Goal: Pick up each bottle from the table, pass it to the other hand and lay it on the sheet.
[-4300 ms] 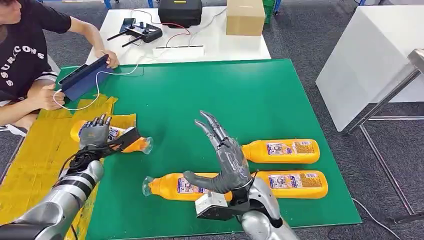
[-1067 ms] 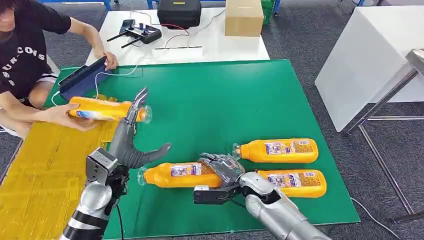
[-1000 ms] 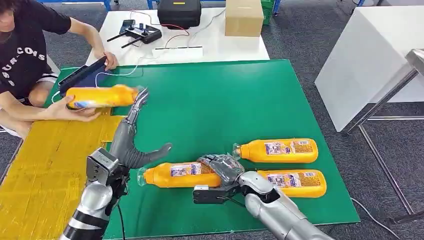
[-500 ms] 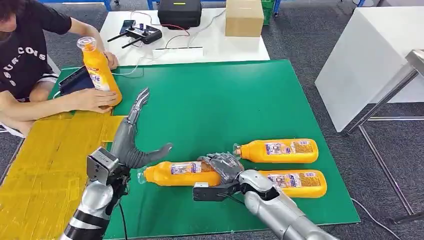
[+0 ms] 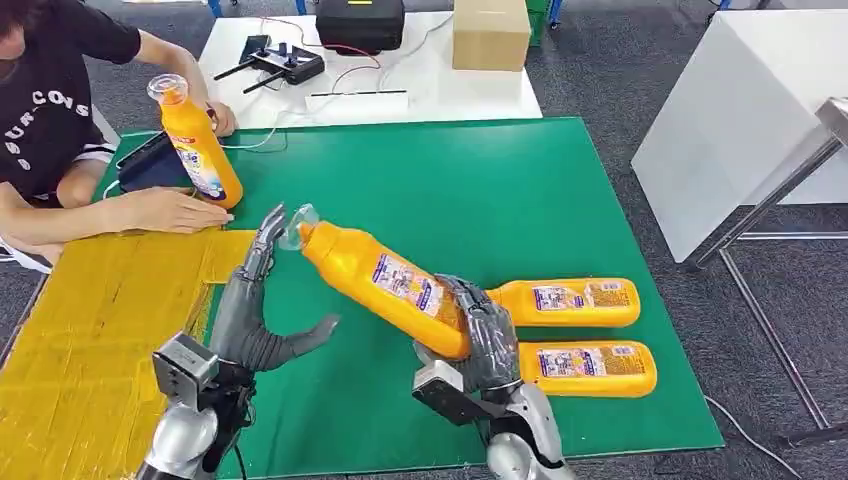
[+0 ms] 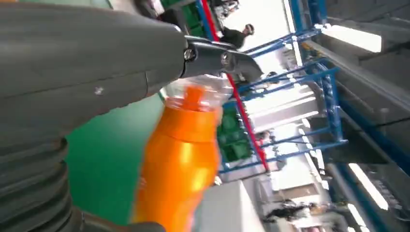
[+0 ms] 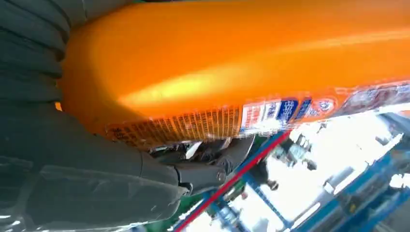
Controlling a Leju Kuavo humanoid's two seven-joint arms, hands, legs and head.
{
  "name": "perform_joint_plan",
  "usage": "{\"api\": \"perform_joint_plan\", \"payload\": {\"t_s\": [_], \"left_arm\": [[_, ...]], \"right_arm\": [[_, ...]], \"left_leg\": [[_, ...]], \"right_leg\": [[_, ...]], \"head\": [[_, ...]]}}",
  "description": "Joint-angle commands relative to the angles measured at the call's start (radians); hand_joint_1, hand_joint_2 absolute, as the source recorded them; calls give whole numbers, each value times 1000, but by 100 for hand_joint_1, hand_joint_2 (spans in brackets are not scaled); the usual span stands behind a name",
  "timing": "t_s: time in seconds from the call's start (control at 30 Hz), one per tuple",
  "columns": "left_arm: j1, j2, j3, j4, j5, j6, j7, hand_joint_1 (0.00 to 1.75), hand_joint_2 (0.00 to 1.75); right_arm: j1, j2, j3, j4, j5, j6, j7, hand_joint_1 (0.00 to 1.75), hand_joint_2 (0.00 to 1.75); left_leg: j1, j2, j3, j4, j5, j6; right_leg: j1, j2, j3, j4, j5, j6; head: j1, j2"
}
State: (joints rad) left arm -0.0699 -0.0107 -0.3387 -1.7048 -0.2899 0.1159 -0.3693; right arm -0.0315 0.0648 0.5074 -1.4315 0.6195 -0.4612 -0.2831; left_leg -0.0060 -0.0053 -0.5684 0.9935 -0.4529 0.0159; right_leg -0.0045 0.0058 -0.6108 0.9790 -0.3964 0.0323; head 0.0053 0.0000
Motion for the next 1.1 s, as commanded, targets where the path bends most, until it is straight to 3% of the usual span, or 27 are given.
{"api": "perform_joint_plan", "payload": {"t_s": [0.03,0.27,0.37,0.47,0.63,0.8,1.1], "left_arm": [[13,-22,19,11,27,29,26,0,175],[-27,-63,118,120,161,138,120,0,175],[-53,-34,103,181,296,35,155,0,175],[-77,13,70,261,550,-186,205,0,175],[-79,13,63,267,561,-194,208,0,175],[-89,54,-2,265,768,-364,221,0,175],[-115,53,-48,254,756,-371,203,0,175]], "right_arm": [[73,41,-112,-138,-35,-71,-62,175,175],[102,58,-127,-165,-49,-142,-103,173,175],[79,55,-113,-129,-72,-145,-109,175,175],[20,50,-69,-63,-117,-131,-135,171,175],[12,54,-61,-53,-114,-132,-135,173,175],[-35,45,1,0,-114,-119,-149,171,175],[-83,44,120,85,17,-102,-114,169,175]], "left_leg": [[0,-1,2,0,0,-1],[0,-1,5,-1,-1,-1],[1,0,7,-2,-1,-1],[0,1,5,-2,0,-1],[1,3,6,-2,-1,-1],[1,1,5,-1,0,-1],[1,2,5,-1,-1,-1]], "right_leg": [[0,-2,2,0,-1,0],[1,-2,5,-1,-2,0],[1,-2,7,-2,-1,-1],[0,0,4,-1,0,0],[1,2,5,-2,0,0],[1,0,5,-2,0,-1],[2,0,5,-2,0,-1]], "head": [[0,0],[0,0],[0,0],[0,0],[0,0],[0,0],[0,0]]}}
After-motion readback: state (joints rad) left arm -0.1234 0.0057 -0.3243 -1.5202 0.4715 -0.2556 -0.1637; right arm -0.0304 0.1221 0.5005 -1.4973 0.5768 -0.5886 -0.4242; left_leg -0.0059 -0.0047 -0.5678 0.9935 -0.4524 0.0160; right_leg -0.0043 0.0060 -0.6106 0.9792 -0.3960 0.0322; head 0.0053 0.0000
